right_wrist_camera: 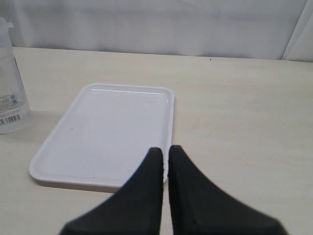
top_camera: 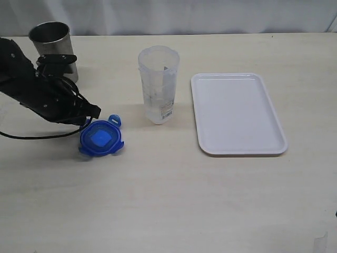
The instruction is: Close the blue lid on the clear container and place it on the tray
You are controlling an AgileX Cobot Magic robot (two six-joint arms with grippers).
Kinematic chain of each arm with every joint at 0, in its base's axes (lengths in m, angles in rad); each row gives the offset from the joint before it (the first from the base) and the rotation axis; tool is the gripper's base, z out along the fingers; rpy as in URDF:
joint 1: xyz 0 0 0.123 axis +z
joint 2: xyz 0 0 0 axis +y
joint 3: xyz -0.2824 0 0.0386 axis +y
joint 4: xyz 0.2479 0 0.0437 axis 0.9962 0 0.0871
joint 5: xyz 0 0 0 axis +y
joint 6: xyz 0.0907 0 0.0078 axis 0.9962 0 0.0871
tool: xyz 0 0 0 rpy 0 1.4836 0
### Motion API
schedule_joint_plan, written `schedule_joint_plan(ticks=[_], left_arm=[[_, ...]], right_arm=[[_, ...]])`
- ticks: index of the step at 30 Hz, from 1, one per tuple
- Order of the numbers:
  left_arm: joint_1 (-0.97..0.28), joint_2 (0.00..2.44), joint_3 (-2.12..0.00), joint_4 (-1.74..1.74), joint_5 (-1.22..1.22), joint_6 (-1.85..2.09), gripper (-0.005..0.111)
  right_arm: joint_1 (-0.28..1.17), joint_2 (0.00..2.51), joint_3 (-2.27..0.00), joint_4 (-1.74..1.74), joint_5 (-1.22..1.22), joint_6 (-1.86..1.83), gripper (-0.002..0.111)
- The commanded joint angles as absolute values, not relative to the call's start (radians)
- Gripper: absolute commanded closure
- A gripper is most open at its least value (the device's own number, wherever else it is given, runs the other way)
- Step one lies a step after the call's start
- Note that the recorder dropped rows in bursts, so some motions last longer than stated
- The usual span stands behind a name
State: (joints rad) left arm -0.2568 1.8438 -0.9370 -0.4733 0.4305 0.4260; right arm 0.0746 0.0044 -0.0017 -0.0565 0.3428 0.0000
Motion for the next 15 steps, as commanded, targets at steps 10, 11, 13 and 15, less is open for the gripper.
schedule_joint_plan(ticks=[10,11,13,15], left_arm=[[-0.256,1.838,-0.931,-0.453,0.384,0.493,0.064],[-0.256,1.842,-0.931,-0.453,0.384,0.495,0.062],[-0.256,1.858,-0.931,-0.455,0.384,0.493,0.061],[-0.256,1.878,-0.931,-0.455,0.378,0.493,0.061]], right_arm=[[0.078,0.000,0.000,-0.058,0.342,0.000,0.104],[0.078,0.000,0.000,-0.058,0.342,0.000,0.104],[0.078,0.000,0.000,-0.058,0.342,0.000,0.104],[0.078,0.000,0.000,-0.058,0.342,0.000,0.104]])
